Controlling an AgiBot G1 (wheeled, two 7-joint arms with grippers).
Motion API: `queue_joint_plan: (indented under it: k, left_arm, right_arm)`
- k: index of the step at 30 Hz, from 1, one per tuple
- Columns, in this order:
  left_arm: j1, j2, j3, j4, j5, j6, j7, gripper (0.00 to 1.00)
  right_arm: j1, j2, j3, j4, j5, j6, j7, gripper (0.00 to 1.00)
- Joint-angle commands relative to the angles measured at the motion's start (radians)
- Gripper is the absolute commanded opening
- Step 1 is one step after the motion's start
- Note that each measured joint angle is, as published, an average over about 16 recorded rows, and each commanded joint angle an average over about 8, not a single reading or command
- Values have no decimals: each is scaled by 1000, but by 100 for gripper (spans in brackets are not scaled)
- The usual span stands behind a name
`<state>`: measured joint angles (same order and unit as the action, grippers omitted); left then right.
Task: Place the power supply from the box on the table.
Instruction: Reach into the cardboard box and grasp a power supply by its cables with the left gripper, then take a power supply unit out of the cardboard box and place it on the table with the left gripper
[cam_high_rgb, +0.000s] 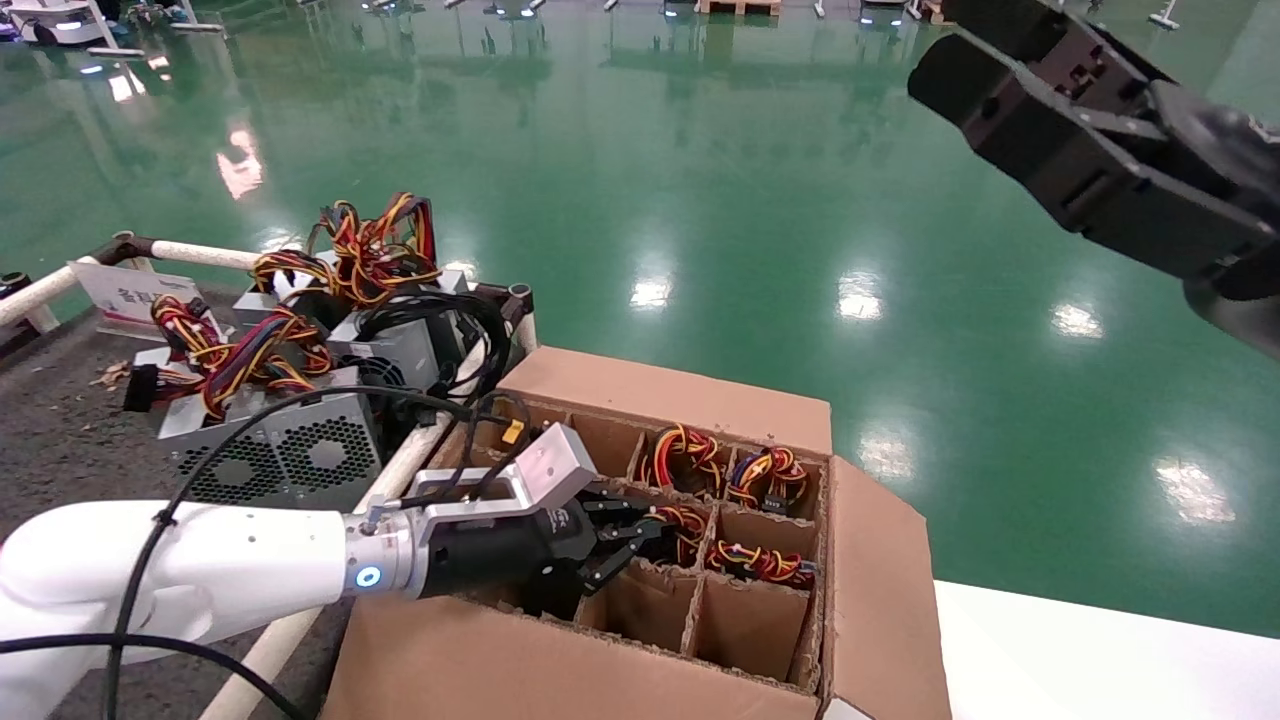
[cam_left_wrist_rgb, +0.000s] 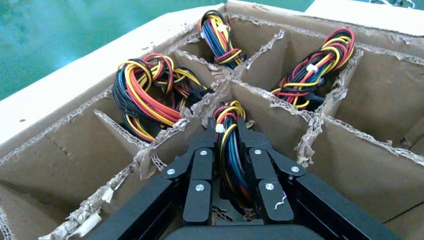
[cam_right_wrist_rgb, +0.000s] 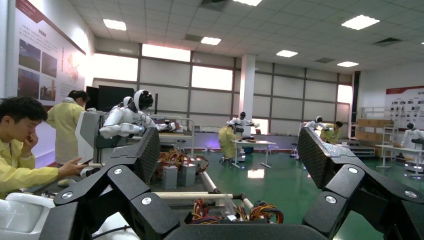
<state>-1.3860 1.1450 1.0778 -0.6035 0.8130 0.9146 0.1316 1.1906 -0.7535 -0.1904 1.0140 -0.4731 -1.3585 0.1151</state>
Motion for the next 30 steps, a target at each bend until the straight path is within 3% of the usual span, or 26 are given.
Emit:
queue_joint_plan:
  k: [1,15,30]
  left_arm:
    - [-6,3,9,9,2,5,-2,0]
    - [-48,18,18,51,-15,33,0,0]
    - [-103,5,-69,55,-86,64,86,0]
  right_arm:
    - [0,0,0,0,0,0,0,100]
    - [0,0,0,0,0,0,0,100]
    - [0,0,0,0,0,0,0,100]
